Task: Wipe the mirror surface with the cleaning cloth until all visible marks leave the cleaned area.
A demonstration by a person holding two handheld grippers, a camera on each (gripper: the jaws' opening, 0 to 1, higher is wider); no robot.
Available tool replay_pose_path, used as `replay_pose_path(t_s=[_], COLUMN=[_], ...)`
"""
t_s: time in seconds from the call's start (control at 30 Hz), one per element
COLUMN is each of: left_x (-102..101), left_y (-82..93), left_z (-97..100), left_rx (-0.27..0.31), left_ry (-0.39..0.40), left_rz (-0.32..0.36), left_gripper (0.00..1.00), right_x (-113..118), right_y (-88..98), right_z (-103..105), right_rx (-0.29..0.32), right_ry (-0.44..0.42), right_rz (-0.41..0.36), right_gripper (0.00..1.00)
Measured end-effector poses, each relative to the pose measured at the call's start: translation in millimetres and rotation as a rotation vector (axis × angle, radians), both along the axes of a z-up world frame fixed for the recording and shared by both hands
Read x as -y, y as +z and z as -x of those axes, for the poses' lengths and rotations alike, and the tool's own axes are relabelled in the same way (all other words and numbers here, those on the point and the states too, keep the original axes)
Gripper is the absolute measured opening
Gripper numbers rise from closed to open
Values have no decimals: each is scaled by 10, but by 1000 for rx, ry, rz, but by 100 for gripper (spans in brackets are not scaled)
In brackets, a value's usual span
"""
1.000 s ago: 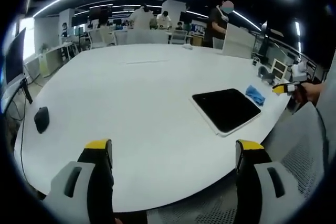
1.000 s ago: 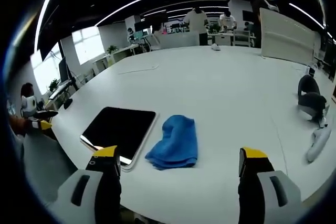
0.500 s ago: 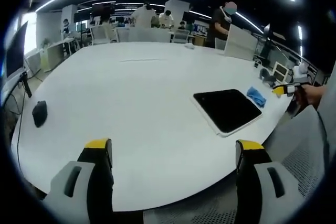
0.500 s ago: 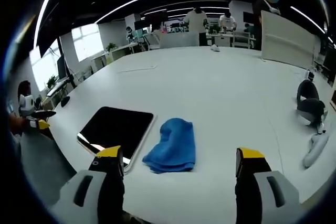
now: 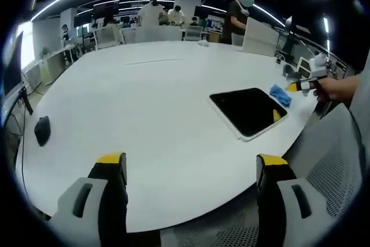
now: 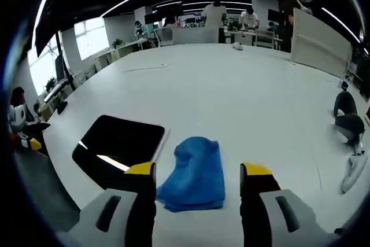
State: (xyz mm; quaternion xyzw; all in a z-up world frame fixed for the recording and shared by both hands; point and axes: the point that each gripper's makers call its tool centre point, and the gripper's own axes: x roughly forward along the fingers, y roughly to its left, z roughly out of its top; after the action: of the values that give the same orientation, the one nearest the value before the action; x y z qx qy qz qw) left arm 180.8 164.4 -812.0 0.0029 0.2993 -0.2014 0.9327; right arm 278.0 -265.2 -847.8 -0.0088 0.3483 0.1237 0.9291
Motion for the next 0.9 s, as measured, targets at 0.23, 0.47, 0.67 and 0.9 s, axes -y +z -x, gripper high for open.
replay_pose_path(t_s=[0.23, 0.47, 0.67, 0.9], left_x=[-8, -70, -58, -56], left_y=[-32, -56, -52, -45], left_z=[1, -31, -26, -27], left_rx=[-7, 11, 12, 15], left_ry=[-15, -8, -10, -9], left_rz=[1, -5, -5, -7], left_gripper=[91, 96, 95, 95], right_x=[-83, -129, -92, -13], right_y=[-165, -262, -373, -405], right_z=[-41, -97, -92, -135], right_rx=[-37, -64, -102, -128], right_ry=[33, 18, -24, -73], right_rz=[44, 68, 86, 69], right_gripper=[37, 23, 10, 2])
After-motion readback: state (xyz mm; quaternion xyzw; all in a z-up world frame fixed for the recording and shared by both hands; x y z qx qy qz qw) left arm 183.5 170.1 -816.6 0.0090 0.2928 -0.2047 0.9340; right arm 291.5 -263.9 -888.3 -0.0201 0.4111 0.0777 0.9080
